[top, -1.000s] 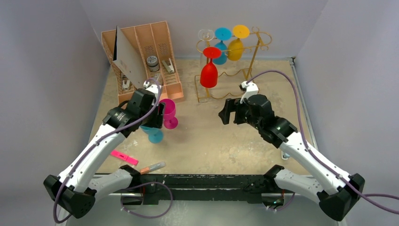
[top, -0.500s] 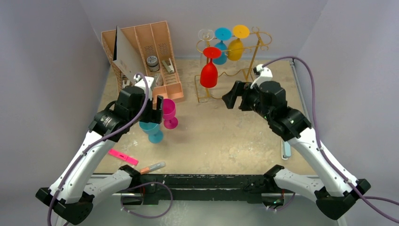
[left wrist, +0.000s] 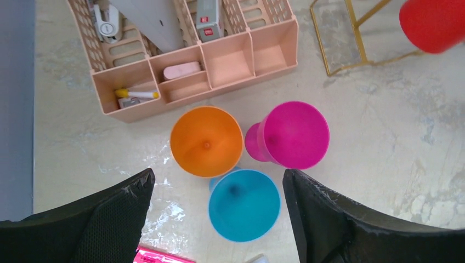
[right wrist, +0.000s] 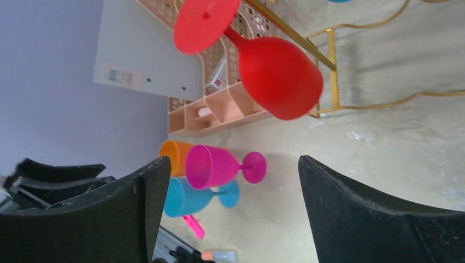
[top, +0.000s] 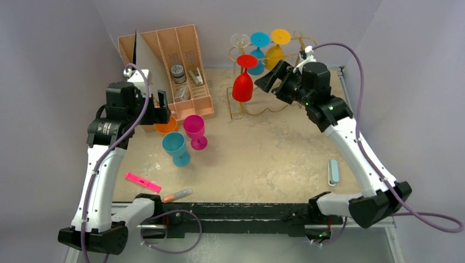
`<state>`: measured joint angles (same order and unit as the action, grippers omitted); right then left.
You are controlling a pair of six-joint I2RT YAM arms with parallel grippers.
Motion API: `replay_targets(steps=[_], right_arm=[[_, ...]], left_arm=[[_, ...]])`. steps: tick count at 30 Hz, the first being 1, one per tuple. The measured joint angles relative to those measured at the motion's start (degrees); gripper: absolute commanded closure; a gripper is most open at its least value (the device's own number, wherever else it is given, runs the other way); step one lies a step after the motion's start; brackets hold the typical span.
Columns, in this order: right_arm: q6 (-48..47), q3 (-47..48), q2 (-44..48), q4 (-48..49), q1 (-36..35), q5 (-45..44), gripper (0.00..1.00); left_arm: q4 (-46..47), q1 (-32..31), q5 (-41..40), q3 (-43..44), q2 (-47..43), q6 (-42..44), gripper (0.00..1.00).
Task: Take the wine glass off the wine glass rack
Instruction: Pick up the wine glass from the wine rack.
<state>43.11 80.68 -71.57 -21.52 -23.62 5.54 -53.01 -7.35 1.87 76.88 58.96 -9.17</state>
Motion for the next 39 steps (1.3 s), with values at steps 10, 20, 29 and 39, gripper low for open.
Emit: replay_targets(steps=[10, 20, 29, 39], right_arm=[[9.35, 4.72, -9.55, 9.88, -0.07, -1.44, 0.32], [12.83, 6.38, -13.7, 14.88, -0.11, -7.78, 0.48], [14.88, 7.39, -16.22, 17.42, -0.5, -7.96, 0.49], [15.63, 7.39, -17.59, 18.23, -1.09, -8.24, 0.6]], left_arm=[[0.17, 8.11, 3.08, 1.44, 0.31, -3.91, 0.14], [-1.29, 8.48, 3.52, 1.22, -4.66, -8.92, 0.15], [-2.64, 8.48, 5.66, 1.22, -6.16, -9.88, 0.15], [-3.39, 8.48, 7.98, 1.25, -6.73, -9.81, 0.15]])
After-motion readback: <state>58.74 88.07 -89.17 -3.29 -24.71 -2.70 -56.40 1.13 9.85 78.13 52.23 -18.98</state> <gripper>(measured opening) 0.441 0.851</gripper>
